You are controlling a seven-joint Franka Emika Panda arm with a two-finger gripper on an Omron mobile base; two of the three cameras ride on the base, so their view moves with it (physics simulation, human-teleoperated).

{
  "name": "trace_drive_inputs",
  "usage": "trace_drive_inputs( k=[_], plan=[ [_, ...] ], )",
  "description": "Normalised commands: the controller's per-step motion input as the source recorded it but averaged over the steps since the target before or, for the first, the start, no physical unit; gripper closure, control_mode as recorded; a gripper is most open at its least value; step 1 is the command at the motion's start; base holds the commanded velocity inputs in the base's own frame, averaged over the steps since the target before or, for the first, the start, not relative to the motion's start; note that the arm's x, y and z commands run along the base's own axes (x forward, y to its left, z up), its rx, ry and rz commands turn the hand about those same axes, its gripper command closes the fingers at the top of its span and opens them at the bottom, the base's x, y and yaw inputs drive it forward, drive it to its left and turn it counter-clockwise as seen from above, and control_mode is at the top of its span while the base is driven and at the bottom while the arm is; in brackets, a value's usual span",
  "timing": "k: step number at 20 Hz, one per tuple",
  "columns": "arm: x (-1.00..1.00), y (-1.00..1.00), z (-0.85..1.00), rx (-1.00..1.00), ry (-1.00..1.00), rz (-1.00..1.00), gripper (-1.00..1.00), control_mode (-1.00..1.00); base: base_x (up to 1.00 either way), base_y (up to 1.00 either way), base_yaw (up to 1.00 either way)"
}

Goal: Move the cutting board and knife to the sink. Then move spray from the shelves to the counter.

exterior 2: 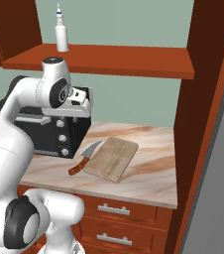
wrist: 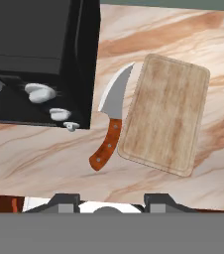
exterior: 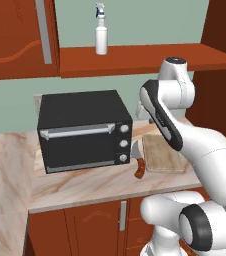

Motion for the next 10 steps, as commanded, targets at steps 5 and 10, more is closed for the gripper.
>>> trace_drive_inputs(
  k=[5, 10],
  plan=[
    [0.00, -0.02, -0.01, 0.00, 0.03, 0.00, -1.00, -1.00, 0.00, 0.00, 0.00],
    [0.00, -0.63, -0.39, 0.01, 0.02, 0.05, -1.00, -1.00, 0.00, 0.00, 0.00]
  ],
)
